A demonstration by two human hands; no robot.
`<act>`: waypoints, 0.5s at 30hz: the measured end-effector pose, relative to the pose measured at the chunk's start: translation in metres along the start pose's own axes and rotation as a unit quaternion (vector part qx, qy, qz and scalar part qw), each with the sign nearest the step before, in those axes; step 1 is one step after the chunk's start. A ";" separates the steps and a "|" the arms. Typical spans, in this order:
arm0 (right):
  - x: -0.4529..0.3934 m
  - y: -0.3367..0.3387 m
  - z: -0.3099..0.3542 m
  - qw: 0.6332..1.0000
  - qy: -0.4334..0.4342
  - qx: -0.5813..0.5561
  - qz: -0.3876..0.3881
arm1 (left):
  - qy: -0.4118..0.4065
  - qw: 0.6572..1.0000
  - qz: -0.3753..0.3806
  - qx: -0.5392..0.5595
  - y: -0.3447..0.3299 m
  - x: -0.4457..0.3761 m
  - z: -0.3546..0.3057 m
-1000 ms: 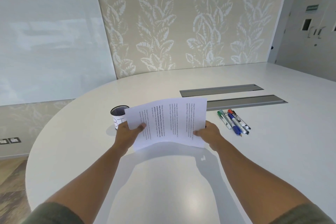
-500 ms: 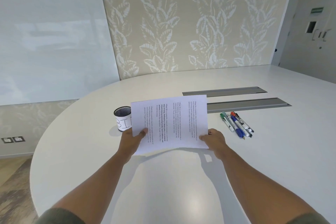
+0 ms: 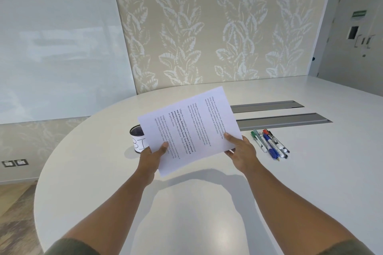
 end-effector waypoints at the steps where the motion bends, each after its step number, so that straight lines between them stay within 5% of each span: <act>1: 0.001 -0.003 -0.002 1.000 -0.004 -0.015 -0.001 | 0.001 1.000 0.000 0.011 -0.002 0.000 0.000; 15: -0.003 -0.004 -0.009 0.999 -0.003 -0.042 0.000 | 0.023 0.997 0.038 0.063 -0.023 -0.004 0.005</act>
Point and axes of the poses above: each hand's wrist, its own x-axis away from the middle knuckle, its own y-axis out of the back of the hand, z = x × y, the point moved 10 cm from there along -x, towards the middle knuckle, and after that the axes turned 5 degrees about y, right-handed, at the moved point
